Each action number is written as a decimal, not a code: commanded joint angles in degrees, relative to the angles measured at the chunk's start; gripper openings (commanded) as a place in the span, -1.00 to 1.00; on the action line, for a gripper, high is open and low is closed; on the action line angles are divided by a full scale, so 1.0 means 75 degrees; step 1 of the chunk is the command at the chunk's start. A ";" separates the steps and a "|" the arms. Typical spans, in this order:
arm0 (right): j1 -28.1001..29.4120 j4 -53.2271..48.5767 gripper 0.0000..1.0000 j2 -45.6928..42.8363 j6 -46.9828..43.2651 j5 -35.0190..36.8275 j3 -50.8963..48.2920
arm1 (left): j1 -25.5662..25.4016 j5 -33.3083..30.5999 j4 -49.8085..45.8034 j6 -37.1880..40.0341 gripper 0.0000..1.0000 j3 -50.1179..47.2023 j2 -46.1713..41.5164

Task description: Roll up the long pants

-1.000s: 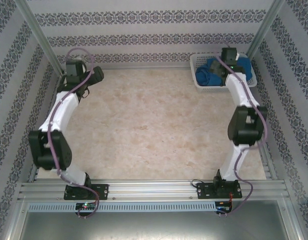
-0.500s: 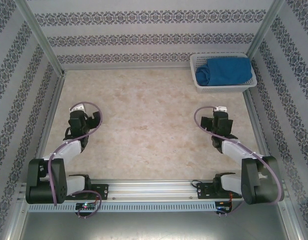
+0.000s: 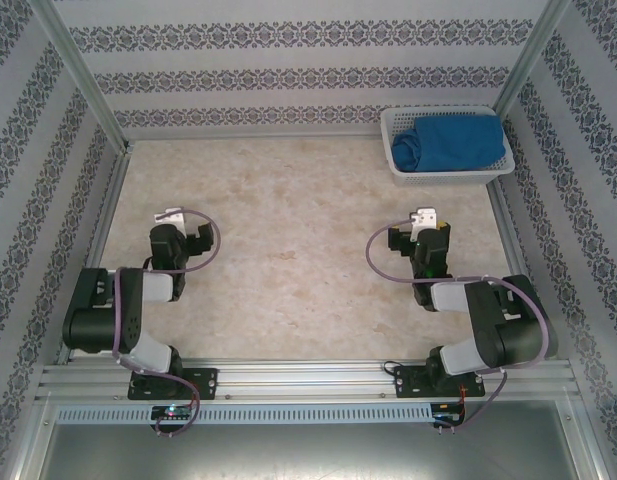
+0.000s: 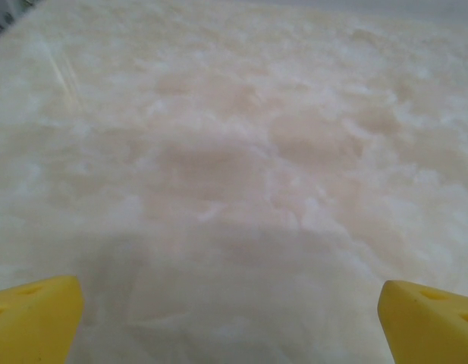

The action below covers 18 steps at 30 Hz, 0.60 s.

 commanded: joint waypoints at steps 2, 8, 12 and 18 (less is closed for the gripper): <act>-0.0392 0.0275 0.96 0.0347 0.0230 -0.0707 0.0243 | -0.0151 0.0308 0.0485 0.0459 1.00 0.0014 0.0079; -0.0554 -0.0239 0.95 0.0297 0.0419 -0.0847 0.0617 | -0.0184 0.0533 0.0108 0.0625 1.00 0.0240 0.0062; -0.0614 -0.0169 0.95 0.0311 0.0451 -0.0954 0.0599 | -0.0228 0.0506 0.0157 0.0657 1.00 0.0243 0.0073; -0.0669 -0.0136 0.95 0.0350 0.0476 -0.1068 0.0611 | -0.0228 0.0505 0.0162 0.0661 1.00 0.0245 0.0070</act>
